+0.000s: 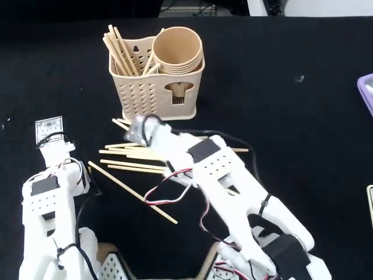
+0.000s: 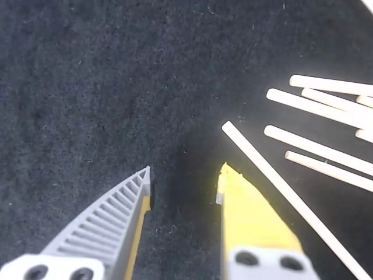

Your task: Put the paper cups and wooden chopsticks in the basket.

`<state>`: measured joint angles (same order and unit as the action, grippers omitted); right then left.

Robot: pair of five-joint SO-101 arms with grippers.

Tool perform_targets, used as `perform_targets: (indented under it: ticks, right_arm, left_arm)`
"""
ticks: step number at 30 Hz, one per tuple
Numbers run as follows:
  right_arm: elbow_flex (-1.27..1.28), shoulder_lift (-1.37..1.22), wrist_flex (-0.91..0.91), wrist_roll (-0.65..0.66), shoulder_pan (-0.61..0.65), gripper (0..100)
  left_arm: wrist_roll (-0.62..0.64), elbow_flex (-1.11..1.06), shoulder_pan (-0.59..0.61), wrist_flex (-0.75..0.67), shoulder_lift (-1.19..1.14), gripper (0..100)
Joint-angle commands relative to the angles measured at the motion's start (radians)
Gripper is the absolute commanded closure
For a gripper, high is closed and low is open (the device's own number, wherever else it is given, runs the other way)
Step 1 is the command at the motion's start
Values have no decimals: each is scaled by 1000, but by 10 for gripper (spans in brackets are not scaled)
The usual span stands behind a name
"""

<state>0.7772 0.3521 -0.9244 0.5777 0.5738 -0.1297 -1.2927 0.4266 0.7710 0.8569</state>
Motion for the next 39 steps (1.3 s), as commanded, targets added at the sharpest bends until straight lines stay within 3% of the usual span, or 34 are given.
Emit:
perform_targets:
  ticks: [1, 5, 11, 14, 17, 24, 29, 39]
  right_arm:
    - [-74, -50, 38, -120, 100, 987]
    - [-116, -191, 84, -250, 195, 987]
    - [-255, -417, 133, -397, 172, 981]
    - [-321, -463, 48, -434, 181, 891]
    - [-328, -450, -8, -419, 219, 803]
    - [-251, -418, -25, -374, 341, 832]
    - [-234, -464, 11, -377, 344, 769]
    - [-282, -443, -75, -333, 345, 766]
  left_arm:
    - [-12, 8, 5, -15, 18, 808]
    - [-12, 8, 4, -15, 18, 808]
    - [-12, 8, 7, -12, 18, 808]
    - [-12, 8, 7, -14, 18, 808]
    - [-12, 8, 7, -15, 18, 808]
    - [-12, 8, 4, -15, 18, 808]
    - [-12, 8, 4, -15, 18, 808]
    - [-12, 8, 5, -15, 18, 808]
